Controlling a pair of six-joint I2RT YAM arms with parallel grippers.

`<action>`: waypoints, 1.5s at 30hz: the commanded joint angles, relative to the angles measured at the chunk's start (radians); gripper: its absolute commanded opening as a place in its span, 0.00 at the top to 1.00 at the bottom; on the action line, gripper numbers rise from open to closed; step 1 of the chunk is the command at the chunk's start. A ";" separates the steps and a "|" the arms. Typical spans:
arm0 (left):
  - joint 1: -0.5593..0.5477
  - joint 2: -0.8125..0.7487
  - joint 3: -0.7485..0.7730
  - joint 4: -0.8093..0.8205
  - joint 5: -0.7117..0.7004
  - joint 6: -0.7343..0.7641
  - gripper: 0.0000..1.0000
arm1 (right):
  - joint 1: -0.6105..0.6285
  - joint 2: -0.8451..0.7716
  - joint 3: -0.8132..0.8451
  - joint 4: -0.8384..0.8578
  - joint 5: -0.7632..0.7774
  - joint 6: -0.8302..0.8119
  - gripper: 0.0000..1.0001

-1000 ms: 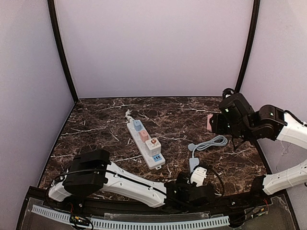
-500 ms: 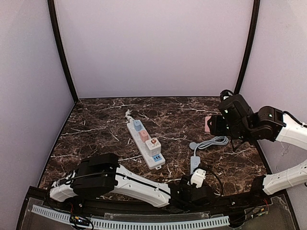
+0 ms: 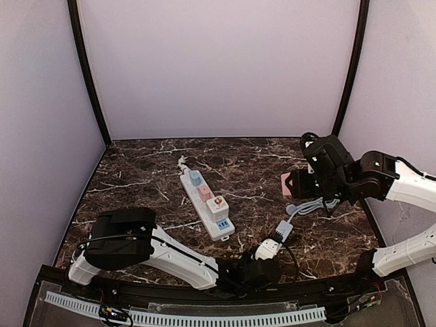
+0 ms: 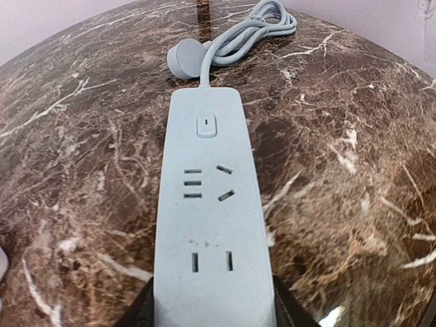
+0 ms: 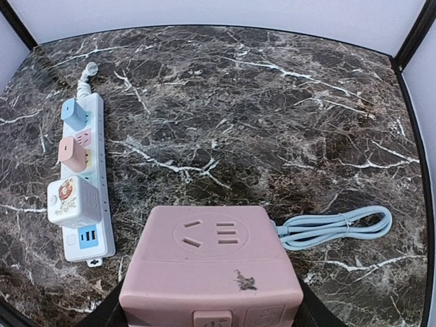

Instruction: Insert the plug

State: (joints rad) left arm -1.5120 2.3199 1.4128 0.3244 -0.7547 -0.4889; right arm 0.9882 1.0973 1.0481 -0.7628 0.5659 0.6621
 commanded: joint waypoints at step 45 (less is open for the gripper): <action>0.213 -0.756 -0.987 0.500 0.325 0.410 0.02 | 0.081 0.470 0.302 -0.227 -0.544 -0.129 1.00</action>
State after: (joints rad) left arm -1.3411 1.5990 0.4850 0.7532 -0.4644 -0.0822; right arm 1.0645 1.5394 1.3128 -0.9676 0.0605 0.5617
